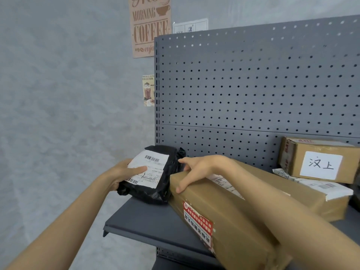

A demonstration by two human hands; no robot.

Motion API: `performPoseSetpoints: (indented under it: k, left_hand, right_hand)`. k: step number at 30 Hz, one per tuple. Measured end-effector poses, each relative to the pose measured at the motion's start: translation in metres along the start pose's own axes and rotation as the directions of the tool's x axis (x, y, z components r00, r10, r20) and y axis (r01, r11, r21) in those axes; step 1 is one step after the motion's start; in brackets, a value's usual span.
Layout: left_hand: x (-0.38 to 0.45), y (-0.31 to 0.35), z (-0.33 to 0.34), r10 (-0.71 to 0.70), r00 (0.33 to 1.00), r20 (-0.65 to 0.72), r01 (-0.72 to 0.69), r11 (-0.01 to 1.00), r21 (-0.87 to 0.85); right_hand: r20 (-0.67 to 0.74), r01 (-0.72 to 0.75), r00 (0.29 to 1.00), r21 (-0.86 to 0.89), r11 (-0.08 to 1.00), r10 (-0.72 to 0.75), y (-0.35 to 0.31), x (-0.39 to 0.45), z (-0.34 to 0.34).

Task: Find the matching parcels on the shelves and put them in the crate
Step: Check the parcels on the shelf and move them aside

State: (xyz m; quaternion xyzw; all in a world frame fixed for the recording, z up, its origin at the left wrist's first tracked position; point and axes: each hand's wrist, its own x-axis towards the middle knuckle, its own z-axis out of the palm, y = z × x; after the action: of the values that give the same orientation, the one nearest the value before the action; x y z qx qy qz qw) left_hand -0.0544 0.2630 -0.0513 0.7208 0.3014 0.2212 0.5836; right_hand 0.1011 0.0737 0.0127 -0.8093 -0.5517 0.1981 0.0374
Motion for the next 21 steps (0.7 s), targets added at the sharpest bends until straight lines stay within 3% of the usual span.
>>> performPoseSetpoints:
  k: [9,12,14,17,21]
  left_hand:
    - [0.002,-0.004,0.04,-0.168,0.976,0.142,0.129,0.961,0.246]
    - [-0.002,-0.002,0.047,-0.192,0.981,-0.021,0.173,0.831,0.529]
    - [-0.008,0.004,0.051,-0.074,0.974,-0.214,0.206,0.686,0.698]
    - [-0.022,0.029,0.063,0.155,0.974,-0.165,-0.009,0.756,0.655]
    - [-0.046,0.063,0.096,0.206,0.976,0.076,-0.217,0.852,0.477]
  right_hand:
    - [0.004,-0.004,1.0,-0.012,1.0,0.004,0.017,-0.02,0.001]
    - [-0.012,-0.001,1.0,0.056,0.998,0.002,0.018,-0.027,0.003]
    - [-0.084,0.017,0.996,0.104,0.994,-0.008,0.021,-0.034,0.002]
    - [-0.237,0.015,0.971,0.176,0.984,0.028,0.035,-0.05,-0.006]
    - [-0.356,-0.166,0.901,0.245,0.955,0.248,0.084,-0.075,-0.015]
